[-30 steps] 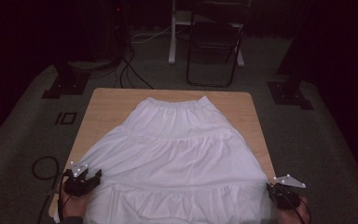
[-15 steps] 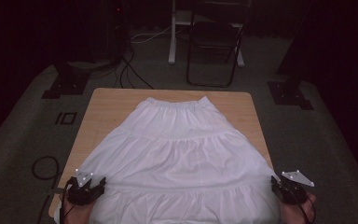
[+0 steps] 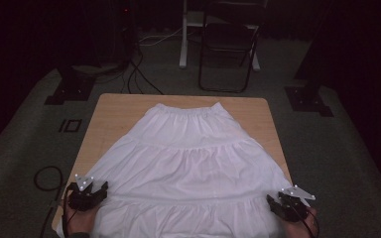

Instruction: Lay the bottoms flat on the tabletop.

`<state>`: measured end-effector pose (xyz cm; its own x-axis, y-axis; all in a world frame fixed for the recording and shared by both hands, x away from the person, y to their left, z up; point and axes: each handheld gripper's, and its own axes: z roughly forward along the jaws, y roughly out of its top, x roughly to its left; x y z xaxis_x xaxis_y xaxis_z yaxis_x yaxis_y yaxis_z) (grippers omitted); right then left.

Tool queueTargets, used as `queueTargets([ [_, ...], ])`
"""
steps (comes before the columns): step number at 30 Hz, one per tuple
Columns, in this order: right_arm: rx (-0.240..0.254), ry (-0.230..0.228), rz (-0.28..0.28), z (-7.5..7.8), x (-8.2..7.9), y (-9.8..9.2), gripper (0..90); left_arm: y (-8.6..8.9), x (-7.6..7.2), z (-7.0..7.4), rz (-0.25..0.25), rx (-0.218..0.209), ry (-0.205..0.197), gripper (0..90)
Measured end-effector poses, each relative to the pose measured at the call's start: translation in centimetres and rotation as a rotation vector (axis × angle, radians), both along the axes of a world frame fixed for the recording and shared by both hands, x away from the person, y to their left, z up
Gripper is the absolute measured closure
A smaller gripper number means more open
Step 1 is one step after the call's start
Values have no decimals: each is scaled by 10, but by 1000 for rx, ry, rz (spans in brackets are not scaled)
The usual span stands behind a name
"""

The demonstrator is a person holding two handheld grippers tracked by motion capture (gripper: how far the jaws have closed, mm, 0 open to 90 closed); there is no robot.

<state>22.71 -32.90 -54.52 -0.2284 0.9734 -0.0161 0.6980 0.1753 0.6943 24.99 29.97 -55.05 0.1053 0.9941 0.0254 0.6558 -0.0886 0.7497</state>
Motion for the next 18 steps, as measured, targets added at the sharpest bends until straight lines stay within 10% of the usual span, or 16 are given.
queueTargets([
  [18,21,-23,-72,-3,-9,-17,555,1,-22,2,-7,-14,32,420],
])
